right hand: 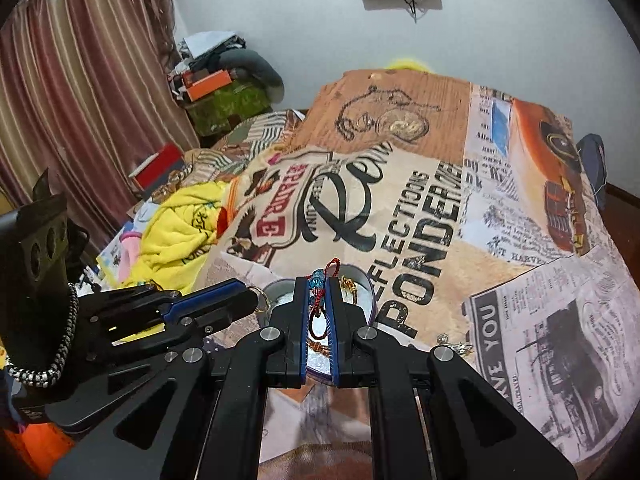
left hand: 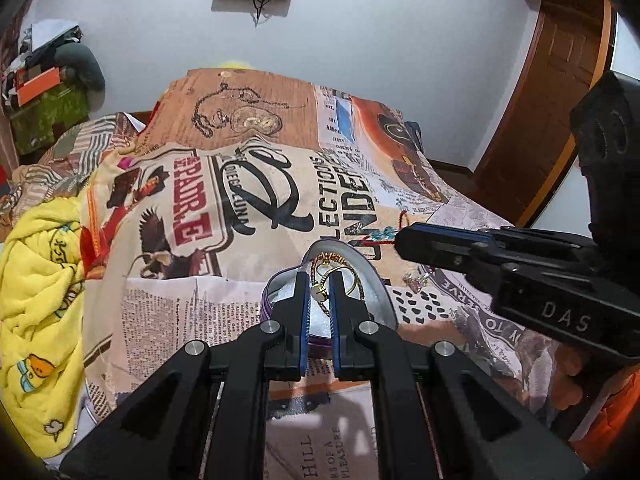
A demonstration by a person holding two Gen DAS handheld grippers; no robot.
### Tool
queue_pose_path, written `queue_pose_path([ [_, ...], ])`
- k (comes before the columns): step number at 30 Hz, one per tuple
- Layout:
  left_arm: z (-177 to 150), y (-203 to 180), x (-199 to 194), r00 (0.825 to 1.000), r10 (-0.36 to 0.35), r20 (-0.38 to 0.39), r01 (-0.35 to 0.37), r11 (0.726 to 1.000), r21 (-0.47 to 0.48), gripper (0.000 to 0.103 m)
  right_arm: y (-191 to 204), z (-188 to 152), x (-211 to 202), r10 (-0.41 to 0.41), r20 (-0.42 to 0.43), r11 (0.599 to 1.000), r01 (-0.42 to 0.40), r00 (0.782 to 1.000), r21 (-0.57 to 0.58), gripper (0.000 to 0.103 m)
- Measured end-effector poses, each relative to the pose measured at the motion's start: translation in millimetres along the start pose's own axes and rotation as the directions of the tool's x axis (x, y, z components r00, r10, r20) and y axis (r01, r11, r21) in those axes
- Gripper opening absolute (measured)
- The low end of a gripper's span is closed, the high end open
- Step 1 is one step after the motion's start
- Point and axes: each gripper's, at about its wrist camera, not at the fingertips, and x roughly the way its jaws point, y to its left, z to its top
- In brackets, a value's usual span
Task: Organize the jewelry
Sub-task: 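Carry the beaded bracelet and charm over the heart tin with both grippers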
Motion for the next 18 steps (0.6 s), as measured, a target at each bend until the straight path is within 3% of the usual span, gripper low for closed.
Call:
queue_pose_path([
  [13,-6.6,9.0,27.6,0.998,-0.009,-0.055,0.009,1.0,0.007,0.007,-4.2,-4.6,32.9,0.008,-0.072,1.0,-0.007,0.997,0.015,0.007],
  [18,-2.9,18.3,18.1,1.0,0.003,-0.026,-0.004,1.0,-0.016,0.007,-5.1,-6.1,39.1,0.021,-0.091,1.0,-0.02,0.996,0.018,0.007],
])
